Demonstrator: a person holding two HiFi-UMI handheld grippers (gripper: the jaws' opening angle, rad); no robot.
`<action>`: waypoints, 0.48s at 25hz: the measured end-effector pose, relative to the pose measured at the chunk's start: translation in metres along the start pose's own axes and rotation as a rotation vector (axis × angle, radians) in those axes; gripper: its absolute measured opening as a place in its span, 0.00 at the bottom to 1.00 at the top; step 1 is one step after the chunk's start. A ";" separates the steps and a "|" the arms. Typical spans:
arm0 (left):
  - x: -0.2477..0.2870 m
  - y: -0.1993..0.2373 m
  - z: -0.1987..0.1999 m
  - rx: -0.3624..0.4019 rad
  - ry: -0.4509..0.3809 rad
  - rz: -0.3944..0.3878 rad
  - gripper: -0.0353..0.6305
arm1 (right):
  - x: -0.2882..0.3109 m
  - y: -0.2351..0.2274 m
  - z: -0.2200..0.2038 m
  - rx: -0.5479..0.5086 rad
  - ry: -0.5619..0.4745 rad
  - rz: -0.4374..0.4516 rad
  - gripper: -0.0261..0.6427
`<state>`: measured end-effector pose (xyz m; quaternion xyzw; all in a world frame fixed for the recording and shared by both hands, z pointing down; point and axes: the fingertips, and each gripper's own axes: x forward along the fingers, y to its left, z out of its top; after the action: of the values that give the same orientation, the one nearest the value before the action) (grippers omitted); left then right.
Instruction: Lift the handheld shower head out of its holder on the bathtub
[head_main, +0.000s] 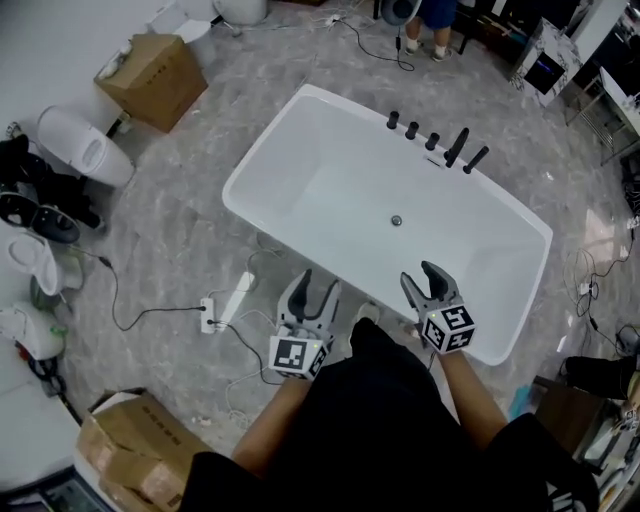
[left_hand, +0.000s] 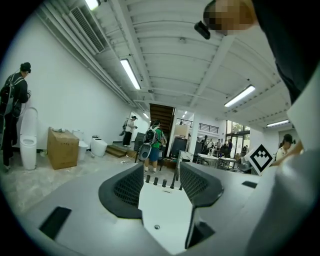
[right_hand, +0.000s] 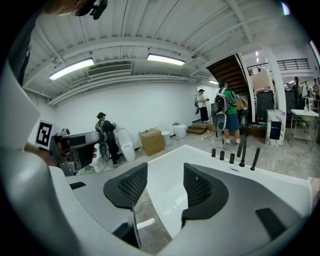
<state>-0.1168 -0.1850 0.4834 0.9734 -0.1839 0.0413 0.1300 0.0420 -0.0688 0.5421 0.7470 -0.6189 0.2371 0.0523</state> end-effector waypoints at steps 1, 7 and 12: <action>0.009 -0.001 0.002 0.001 0.002 -0.007 0.36 | 0.001 -0.005 0.001 0.002 0.005 -0.002 0.33; 0.061 -0.010 0.007 0.016 0.017 -0.053 0.36 | 0.011 -0.045 0.014 0.021 0.003 -0.035 0.33; 0.092 -0.016 0.010 0.030 0.024 -0.080 0.36 | 0.018 -0.074 0.026 0.024 -0.009 -0.051 0.33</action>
<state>-0.0247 -0.2053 0.4819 0.9813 -0.1428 0.0506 0.1190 0.1216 -0.0780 0.5428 0.7643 -0.5968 0.2397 0.0464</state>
